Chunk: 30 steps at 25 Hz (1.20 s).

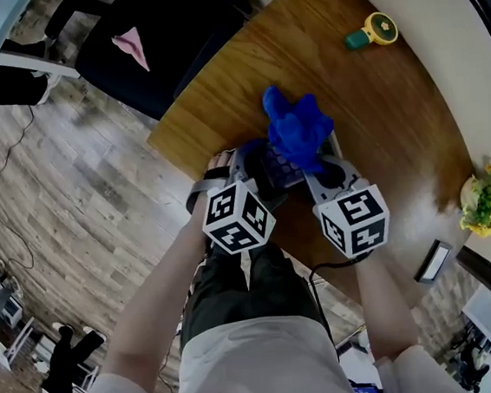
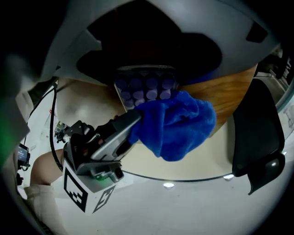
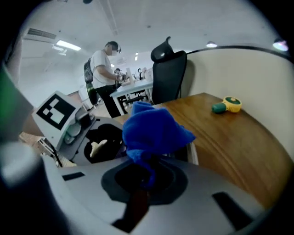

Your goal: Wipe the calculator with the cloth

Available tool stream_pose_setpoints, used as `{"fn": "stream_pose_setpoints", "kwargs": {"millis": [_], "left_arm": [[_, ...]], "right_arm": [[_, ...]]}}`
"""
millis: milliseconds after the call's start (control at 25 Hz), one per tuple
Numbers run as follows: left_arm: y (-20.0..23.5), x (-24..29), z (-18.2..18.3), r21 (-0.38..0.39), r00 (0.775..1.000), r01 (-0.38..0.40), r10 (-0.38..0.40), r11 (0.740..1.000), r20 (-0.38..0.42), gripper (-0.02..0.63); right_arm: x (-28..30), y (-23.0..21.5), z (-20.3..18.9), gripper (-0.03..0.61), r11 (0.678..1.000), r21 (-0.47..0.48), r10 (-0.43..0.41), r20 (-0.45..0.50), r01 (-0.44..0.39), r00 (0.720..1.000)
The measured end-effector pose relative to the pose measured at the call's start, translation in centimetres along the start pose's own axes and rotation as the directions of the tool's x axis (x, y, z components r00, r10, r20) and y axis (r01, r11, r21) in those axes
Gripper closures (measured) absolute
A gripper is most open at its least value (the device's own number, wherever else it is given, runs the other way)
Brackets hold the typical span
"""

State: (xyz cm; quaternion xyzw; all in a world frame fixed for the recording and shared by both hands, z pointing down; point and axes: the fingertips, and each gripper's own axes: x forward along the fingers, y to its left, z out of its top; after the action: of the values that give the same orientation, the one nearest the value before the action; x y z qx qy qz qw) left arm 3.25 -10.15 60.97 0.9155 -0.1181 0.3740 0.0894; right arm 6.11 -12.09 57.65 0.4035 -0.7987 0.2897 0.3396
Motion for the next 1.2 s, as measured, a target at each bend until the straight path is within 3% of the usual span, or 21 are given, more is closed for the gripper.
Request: {"fn": "stream_pose_setpoints", "kwargs": {"millis": [200, 320, 360, 640, 720, 840, 960, 1080, 1200], "left_arm": [[0.2, -0.2, -0.1, -0.002, 1.000, -0.009, 0.009, 1.000, 0.003, 0.181], [1.4, -0.5, 0.2, -0.035, 0.999, -0.042, 0.043, 0.998, 0.010, 0.311], [1.6, -0.6, 0.2, -0.039, 0.999, -0.044, 0.045, 0.998, 0.010, 0.324], [1.7, -0.6, 0.0, -0.029, 0.999, -0.048, 0.049, 0.998, 0.012, 0.328], [1.4, -0.7, 0.0, -0.023, 0.999, -0.036, 0.037, 0.999, 0.015, 0.330], [0.4, -0.8, 0.2, 0.020, 0.999, 0.001, -0.002, 1.000, 0.032, 0.291], [-0.4, -0.7, 1.4, 0.092, 0.998, 0.022, -0.027, 0.996, 0.054, 0.250], [-0.4, -0.7, 3.4, 0.129, 0.996, 0.023, -0.034, 0.991, 0.083, 0.231], [-0.1, -0.1, 4.6, 0.159, 0.995, 0.034, -0.048, 0.987, 0.087, 0.224]], "right_arm": [[-1.5, 0.7, -2.0, 0.558, 1.000, 0.003, 0.015, -0.062, -0.015, 0.998], [-2.9, 0.9, -3.8, 0.558, 0.997, 0.058, 0.056, -0.100, -0.050, 0.993], [-3.3, 1.1, -4.4, 0.558, 0.996, 0.069, 0.068, -0.107, -0.060, 0.992], [-5.5, 3.8, -6.9, 0.557, 0.982, 0.082, 0.183, -0.164, -0.171, 0.969], [-7.3, 3.3, -6.5, 0.556, 0.981, 0.098, 0.180, -0.159, -0.166, 0.971], [-10.5, 0.4, -4.2, 0.555, 0.992, 0.102, 0.091, -0.116, -0.079, 0.989], [-13.0, -3.4, -1.9, 0.552, 0.998, 0.017, -0.051, -0.105, 0.053, 0.993], [-14.3, -6.6, -0.2, 0.551, 0.979, -0.107, -0.185, -0.109, 0.174, 0.977], [-13.7, -8.3, 0.4, 0.549, 0.942, -0.255, -0.263, -0.150, 0.220, 0.953]]}}
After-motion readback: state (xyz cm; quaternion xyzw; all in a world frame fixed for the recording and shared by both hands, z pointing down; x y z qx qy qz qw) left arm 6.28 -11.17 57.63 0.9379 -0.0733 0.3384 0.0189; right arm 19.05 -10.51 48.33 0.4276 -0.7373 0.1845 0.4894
